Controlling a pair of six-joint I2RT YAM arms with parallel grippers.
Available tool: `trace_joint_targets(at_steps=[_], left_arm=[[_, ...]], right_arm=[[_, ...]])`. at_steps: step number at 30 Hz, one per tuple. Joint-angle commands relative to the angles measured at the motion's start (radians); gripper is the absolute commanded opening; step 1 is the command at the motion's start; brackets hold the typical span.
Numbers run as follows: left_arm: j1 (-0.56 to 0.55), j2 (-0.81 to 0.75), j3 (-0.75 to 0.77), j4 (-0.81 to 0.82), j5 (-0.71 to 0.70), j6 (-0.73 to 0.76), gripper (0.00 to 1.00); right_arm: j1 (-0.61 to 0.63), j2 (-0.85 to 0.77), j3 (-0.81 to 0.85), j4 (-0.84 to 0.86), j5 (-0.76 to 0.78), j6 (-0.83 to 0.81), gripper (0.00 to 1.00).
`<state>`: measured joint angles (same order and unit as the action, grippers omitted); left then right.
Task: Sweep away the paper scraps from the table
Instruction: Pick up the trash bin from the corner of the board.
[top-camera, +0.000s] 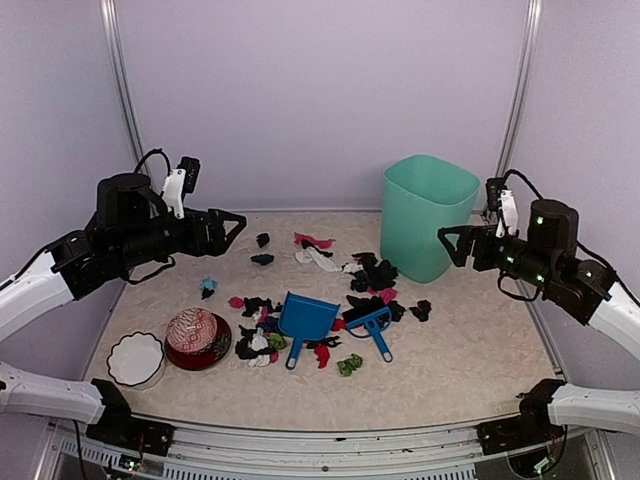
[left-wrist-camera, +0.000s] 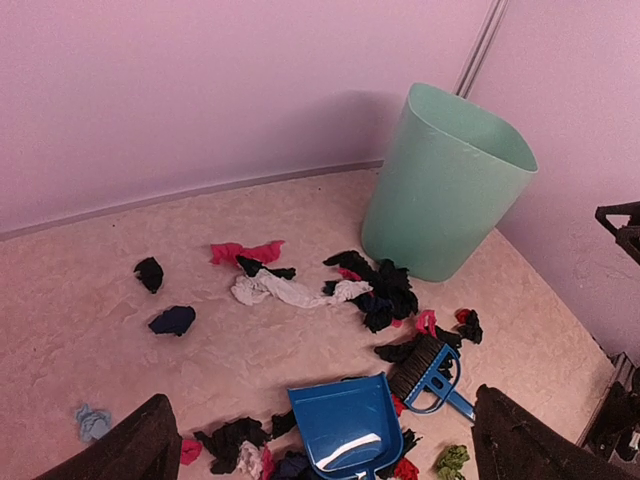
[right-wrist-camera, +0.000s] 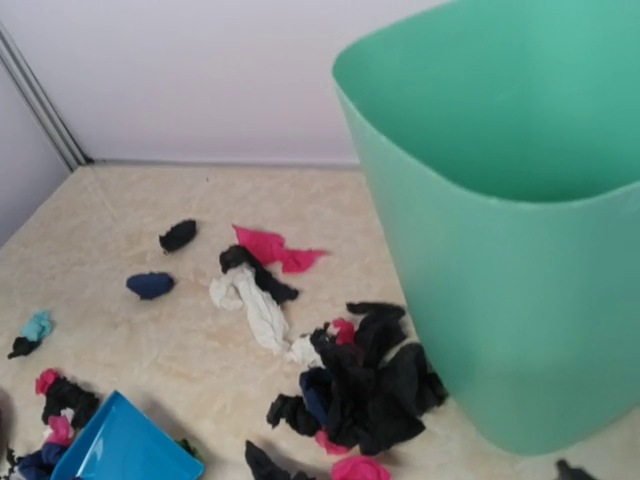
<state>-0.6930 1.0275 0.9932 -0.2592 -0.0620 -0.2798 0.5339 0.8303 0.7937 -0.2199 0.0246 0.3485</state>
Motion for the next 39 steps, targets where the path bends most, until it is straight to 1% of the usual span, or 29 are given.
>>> trace_joint_targets(at_steps=[1,7,10,15,19,22,28,39], left_arm=[[-0.003,0.039,0.064,-0.066,-0.029,0.025,0.99],[-0.003,0.058,0.083,-0.096,-0.01,0.033,0.99],[-0.003,0.063,0.1,-0.128,-0.015,0.039,0.99],[-0.003,0.053,0.081,-0.123,-0.05,0.05,0.99],[-0.002,0.045,0.045,-0.097,-0.058,0.054,0.99],[-0.001,0.051,0.024,-0.09,-0.062,0.054,0.99],[0.003,0.064,0.009,-0.102,-0.067,0.043,0.99],[0.005,0.053,-0.008,-0.111,-0.079,0.027,0.99]], right_arm=[[0.005,-0.03,0.018,0.003,-0.019,-0.027,1.0],[0.005,-0.013,-0.001,-0.015,-0.046,-0.049,1.0],[0.005,-0.009,-0.006,-0.032,-0.085,-0.039,0.97],[0.016,0.021,-0.029,-0.072,-0.138,0.003,0.93],[0.06,0.085,-0.042,-0.083,-0.166,0.042,0.91],[0.12,0.132,-0.04,-0.099,-0.133,0.061,0.9],[0.233,0.231,-0.04,-0.145,-0.019,0.103,0.88],[0.372,0.457,-0.018,-0.144,0.112,0.205,0.8]])
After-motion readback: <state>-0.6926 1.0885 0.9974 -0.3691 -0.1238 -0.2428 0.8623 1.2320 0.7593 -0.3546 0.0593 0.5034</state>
